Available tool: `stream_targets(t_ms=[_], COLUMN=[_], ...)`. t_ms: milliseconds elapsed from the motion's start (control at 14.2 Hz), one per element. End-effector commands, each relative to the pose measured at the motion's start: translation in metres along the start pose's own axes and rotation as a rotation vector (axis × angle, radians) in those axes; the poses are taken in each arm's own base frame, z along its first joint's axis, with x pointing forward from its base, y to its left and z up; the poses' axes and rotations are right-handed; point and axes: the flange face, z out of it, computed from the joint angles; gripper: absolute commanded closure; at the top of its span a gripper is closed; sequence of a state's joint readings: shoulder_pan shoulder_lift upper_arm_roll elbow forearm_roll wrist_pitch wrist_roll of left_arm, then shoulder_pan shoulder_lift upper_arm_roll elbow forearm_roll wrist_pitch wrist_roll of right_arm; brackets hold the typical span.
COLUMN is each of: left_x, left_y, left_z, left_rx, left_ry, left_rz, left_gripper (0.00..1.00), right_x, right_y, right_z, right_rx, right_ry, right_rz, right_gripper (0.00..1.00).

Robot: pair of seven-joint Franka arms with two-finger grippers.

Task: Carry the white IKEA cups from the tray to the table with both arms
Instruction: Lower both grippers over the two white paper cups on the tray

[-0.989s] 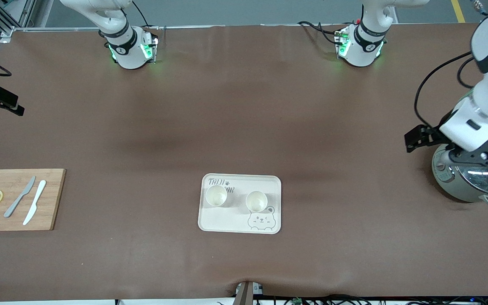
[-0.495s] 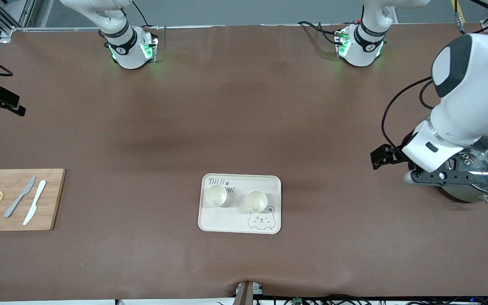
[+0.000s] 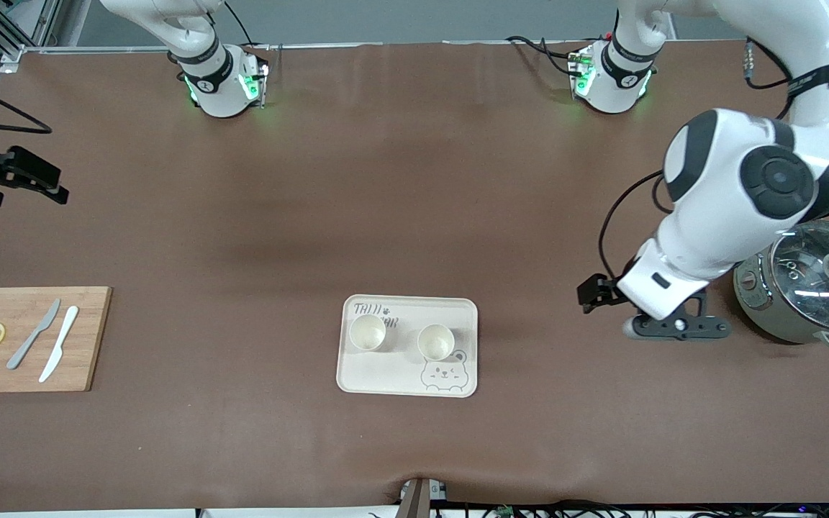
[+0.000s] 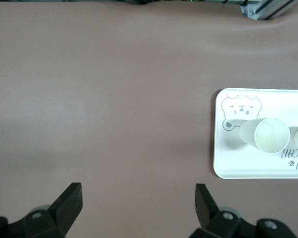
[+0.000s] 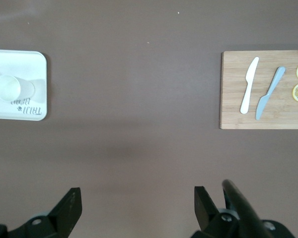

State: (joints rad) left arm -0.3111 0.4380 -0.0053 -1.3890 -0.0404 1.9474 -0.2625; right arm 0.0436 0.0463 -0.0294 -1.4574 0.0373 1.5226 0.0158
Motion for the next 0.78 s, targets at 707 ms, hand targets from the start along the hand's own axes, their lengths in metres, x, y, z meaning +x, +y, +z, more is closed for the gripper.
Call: stream_targets(t_ms=[707], left_x=[-0.002], left_y=[0.122], left_z=[0.128], left_rx=[0.025], left_ry=[-0.004], left_rz=[0.006], left_gripper=[0.0], right_x=[0.014], right_y=[-0.117], right_z=[0.032], right_rx=[0.015], right_ry=[0.032], right_rz=[0.151], right_gripper=[0.0])
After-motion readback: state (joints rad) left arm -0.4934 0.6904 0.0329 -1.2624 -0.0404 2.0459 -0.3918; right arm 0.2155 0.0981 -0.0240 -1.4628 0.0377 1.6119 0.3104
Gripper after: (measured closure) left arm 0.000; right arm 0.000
